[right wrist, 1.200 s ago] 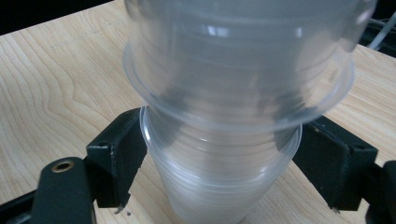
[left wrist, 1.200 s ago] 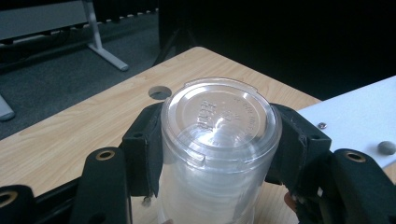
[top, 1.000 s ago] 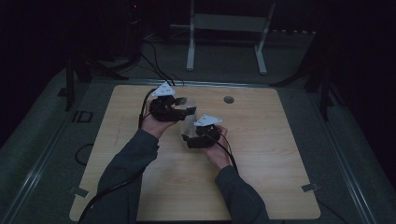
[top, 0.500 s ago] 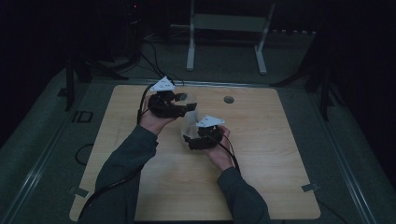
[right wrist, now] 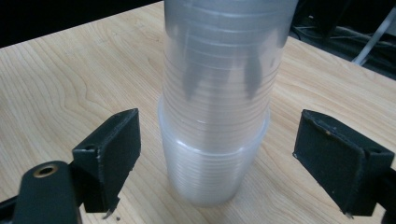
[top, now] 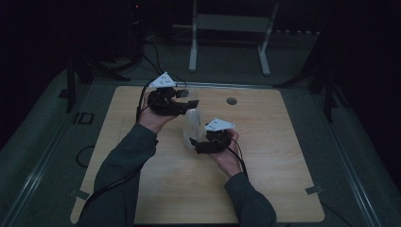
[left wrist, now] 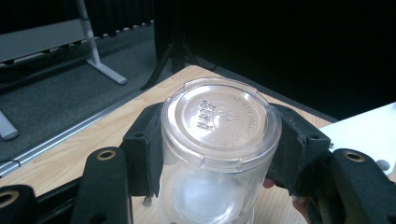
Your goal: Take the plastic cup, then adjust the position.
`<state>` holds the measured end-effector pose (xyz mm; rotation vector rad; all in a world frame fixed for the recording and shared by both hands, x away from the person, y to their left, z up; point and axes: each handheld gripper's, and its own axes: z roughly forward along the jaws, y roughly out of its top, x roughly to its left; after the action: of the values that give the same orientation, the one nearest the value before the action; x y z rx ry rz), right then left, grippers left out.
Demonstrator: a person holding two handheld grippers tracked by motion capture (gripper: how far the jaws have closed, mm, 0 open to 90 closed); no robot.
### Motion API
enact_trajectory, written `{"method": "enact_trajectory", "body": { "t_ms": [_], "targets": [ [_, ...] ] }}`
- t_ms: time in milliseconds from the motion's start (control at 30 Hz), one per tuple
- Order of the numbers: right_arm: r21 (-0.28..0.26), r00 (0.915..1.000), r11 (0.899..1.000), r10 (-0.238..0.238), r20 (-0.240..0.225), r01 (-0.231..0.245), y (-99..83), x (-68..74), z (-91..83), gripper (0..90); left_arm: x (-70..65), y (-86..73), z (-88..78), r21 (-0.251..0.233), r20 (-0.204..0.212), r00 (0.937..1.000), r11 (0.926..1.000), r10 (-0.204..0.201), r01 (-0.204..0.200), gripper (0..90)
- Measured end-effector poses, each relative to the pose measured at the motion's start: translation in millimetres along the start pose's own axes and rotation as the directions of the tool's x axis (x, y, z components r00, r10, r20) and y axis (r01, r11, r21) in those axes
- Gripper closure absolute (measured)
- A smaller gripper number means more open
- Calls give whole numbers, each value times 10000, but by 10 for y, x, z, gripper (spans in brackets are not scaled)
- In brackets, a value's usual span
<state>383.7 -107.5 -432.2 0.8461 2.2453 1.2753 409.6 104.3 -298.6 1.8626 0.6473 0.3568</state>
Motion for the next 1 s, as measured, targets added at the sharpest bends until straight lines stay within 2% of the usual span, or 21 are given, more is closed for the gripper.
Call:
{"method": "enact_trajectory", "body": {
  "t_ms": [133, 300, 533, 800, 1000],
  "targets": [
    [-88, 10000, 10000, -23, 79, 24, -7, 7, -71, 152, 6, 18, -32, -126, 137, 9999, 9999, -67, 69, 409],
    [-37, 9997, 9999, -140, 199, 141, -24, 7, -117, 155, -11, 46, -71, -153, 120, 9999, 9999, 46, -44, 409],
    [-15, 9999, 10000, 54, 165, -53, -62, -26, -143, 156, -31, 81, -122, -219, 108, 9999, 9997, 123, -120, 409],
    [-275, 9996, 9993, 254, 149, -249, -72, -56, -219, 199, -69, 125, -212, -238, 99, 9993, 9991, 354, -352, 409],
    [-267, 9997, 9995, 166, 157, -162, -84, -51, -242, 223, -60, 146, -292, -346, 102, 9994, 9989, 333, -329, 409]
  ]
}}
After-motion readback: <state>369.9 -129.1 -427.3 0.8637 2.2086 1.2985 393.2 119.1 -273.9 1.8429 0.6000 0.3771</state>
